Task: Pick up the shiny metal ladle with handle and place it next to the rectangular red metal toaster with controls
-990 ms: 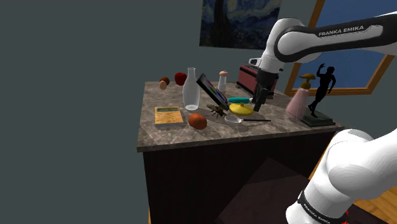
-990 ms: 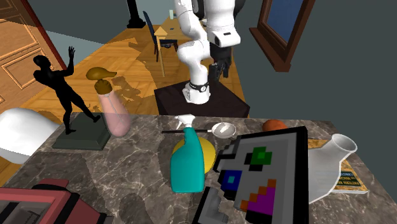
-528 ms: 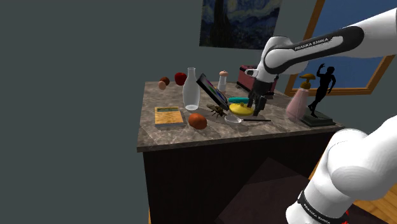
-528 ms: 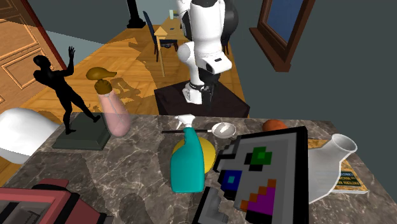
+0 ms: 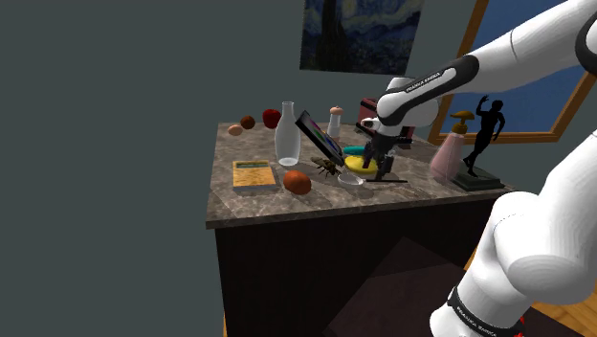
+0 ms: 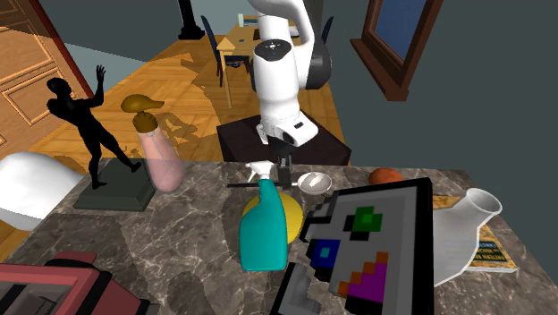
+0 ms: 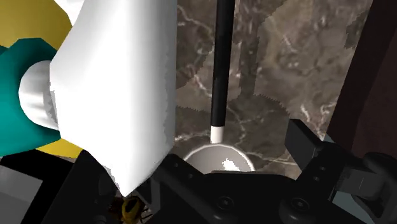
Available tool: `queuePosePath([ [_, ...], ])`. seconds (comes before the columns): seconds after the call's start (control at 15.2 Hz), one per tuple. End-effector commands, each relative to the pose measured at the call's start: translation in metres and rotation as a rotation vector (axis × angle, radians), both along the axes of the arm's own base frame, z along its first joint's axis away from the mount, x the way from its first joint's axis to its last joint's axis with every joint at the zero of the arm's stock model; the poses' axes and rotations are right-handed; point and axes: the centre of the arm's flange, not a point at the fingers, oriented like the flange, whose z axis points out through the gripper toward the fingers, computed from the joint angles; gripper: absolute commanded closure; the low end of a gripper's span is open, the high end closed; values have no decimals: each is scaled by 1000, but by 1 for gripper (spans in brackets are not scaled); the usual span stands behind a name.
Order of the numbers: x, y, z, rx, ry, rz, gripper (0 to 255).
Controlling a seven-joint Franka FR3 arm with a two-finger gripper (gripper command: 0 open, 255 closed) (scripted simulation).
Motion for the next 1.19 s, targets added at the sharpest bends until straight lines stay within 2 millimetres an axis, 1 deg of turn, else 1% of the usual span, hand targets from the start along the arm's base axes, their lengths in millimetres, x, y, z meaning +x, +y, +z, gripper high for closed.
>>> queuePosePath([
  [0.0, 3, 0, -11, -2, -1, 10, 0],
  [0.33, 4, 2, -35, -2, -1, 10, 0],
  [0.86, 4, 2, -35, -2, -1, 10, 0],
  [0.92, 4, 2, -35, -2, -1, 10, 255],
  [1.12, 4, 2, -34, -2, -1, 10, 255],
])
